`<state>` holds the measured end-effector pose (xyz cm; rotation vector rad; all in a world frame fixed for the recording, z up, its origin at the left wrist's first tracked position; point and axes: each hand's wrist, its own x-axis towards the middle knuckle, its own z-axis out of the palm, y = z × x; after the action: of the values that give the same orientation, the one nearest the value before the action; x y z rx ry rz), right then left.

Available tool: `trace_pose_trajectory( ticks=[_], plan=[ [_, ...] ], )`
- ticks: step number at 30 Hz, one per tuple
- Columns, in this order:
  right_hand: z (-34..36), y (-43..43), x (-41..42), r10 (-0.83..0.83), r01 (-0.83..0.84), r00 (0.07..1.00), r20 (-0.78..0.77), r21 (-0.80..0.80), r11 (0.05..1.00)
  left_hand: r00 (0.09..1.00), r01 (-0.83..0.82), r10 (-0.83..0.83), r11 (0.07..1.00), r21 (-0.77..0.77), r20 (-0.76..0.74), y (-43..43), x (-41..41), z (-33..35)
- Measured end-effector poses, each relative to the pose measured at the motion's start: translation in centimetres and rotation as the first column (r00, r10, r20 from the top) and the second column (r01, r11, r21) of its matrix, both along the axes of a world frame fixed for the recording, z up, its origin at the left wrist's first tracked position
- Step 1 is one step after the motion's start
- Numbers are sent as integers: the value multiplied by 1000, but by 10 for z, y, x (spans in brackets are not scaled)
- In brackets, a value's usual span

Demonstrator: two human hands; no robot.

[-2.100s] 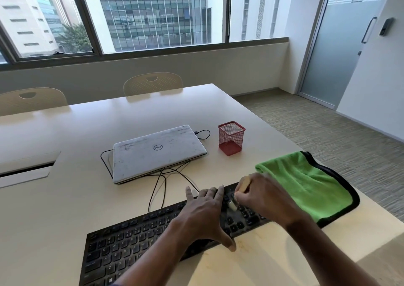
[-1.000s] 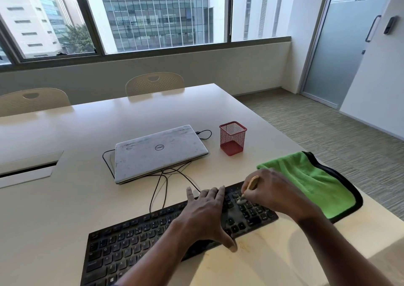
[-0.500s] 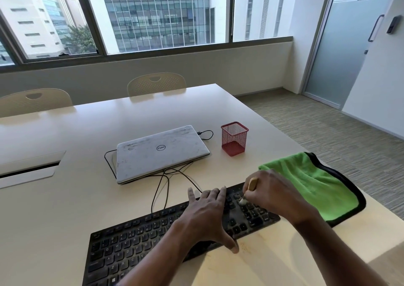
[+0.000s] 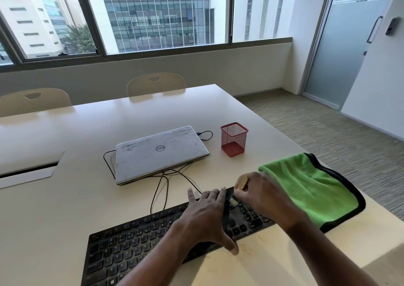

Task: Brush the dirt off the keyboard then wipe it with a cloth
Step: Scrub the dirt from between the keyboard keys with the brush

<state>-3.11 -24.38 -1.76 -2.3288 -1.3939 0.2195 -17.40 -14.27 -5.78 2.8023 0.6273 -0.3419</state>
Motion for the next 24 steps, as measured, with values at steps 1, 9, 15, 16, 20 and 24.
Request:
trace_pose_trajectory(
  ticks=[1,9,15,16,20,24],
  plan=[
    [-2,1,1,-30,30,999,42,-2,1000,1000,-2,2,1000,-2,1,0,0,0],
    [3,-3,10,66,-67,996,-57,-17,998,1000,3,-3,1000,-4,4,1,0,-1],
    [13,-4,12,77,-76,989,-125,16,997,1000,4,-4,1000,-6,0,2,0,-1],
    [10,-3,12,74,-74,990,-117,6,997,1000,5,-5,1000,-6,-4,2,1,-1],
    [7,-3,16,-27,27,999,-38,-8,1000,1000,-1,1,1000,-9,2,1,0,0],
    [12,3,12,-55,72,991,-124,135,988,1000,4,-4,1000,-10,6,1,1,1]
  ],
)
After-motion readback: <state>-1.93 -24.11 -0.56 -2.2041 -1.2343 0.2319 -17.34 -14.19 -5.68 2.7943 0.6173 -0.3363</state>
